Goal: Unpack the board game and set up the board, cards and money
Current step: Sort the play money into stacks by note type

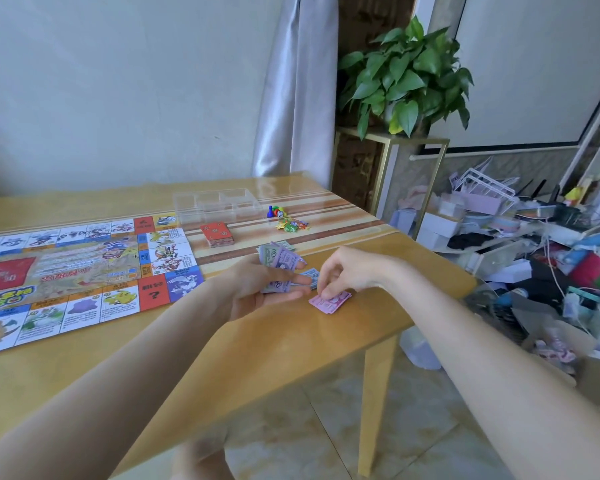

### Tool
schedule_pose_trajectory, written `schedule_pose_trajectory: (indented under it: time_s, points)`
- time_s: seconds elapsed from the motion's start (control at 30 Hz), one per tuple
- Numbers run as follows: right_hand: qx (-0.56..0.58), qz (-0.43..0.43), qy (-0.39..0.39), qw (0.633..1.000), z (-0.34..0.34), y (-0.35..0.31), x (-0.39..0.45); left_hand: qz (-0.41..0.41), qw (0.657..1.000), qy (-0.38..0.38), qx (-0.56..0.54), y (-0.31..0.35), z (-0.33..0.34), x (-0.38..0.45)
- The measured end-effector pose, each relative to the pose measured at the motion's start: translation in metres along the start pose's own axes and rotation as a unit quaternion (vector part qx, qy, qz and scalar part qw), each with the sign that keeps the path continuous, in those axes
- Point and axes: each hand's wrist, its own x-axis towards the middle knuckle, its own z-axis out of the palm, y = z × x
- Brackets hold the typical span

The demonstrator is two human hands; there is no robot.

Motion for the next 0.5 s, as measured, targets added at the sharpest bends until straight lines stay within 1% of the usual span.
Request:
schedule_pose_trajectory:
  time_s: [0.07,0.13,0.17,0.23,0.27,0.3,0.37,0.43,0.5]
  points:
    - [-0.023,0.017,-0.017,0.999,0.004,0.001,0.001,-0.007,1.0,0.01,-0.008,-0.003,-0.002,0.0]
    - [-0.016,0.014,-0.009,1.0,0.004,-0.002,0.001,-0.012,1.0,0.01,-0.015,-0.005,-0.004,0.0]
    - [0.011,0.002,0.011,1.0,0.002,-0.005,0.001,-0.013,1.0,0.008,-0.019,-0.006,-0.005,0.001]
    - [0.121,-0.031,0.072,0.99,-0.002,-0.014,0.001,-0.013,0.999,0.006,-0.032,-0.007,-0.006,0.001]
    - [0.17,-0.047,0.09,0.98,-0.004,-0.019,0.002,-0.012,0.999,0.007,-0.04,-0.008,-0.006,0.002]
    - [0.192,-0.061,0.093,0.975,-0.005,-0.024,0.004,-0.009,0.999,0.008,-0.043,-0.007,-0.006,0.002]
    - [0.16,-0.075,0.086,0.98,-0.001,-0.034,0.009,-0.005,0.999,0.005,-0.037,-0.007,-0.007,0.002]
    - [0.117,-0.075,0.099,0.985,0.005,-0.039,0.016,-0.003,1.0,-0.006,-0.024,-0.008,-0.009,0.001]
    - [0.118,-0.077,0.119,0.983,0.008,-0.038,0.022,0.002,1.0,-0.015,-0.023,-0.007,-0.012,-0.001]
